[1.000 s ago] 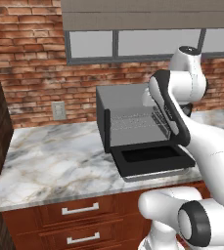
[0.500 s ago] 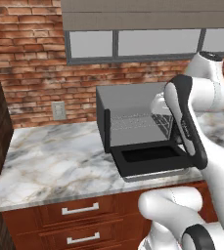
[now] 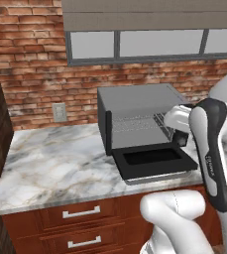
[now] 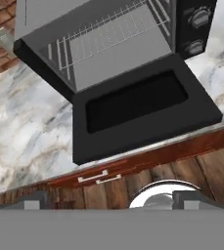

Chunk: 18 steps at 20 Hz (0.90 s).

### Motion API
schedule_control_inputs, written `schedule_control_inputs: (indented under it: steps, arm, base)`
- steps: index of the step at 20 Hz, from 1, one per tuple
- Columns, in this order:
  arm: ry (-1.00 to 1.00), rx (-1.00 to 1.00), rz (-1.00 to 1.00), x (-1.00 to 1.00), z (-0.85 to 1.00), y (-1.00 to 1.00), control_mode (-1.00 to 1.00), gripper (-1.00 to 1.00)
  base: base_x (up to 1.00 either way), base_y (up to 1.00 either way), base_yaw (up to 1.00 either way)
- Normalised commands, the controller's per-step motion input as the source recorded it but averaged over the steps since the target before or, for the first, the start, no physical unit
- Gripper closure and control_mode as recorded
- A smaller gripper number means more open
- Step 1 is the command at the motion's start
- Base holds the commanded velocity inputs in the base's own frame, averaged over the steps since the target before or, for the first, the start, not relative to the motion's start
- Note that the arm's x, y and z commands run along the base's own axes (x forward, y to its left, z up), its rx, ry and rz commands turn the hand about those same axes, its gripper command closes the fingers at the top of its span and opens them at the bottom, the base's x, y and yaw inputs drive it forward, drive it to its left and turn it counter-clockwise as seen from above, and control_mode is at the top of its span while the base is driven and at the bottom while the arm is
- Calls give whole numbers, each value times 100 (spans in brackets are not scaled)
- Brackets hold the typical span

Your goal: Pull the toaster oven rack outwards. Pick up the baguette from the plate and place it on the toaster oven rack. Close the toaster oven door fully and set the temperature to the lowest setting.

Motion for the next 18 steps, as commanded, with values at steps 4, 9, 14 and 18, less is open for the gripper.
schedule_control_inputs:
  steps: [4,9,14,18]
  arm:
    - [-24,12,-21,0,-22,-14,-100,-100]
    - [-27,10,-17,2,-16,-13,-100,-100]
    - [-18,11,-11,19,-14,-15,-100,-100]
    - [-11,18,4,30,-10,-40,-100,-100]
  base:
    - [0,0,0]
    - [0,0,0]
    - [0,0,0]
    - [0,0,0]
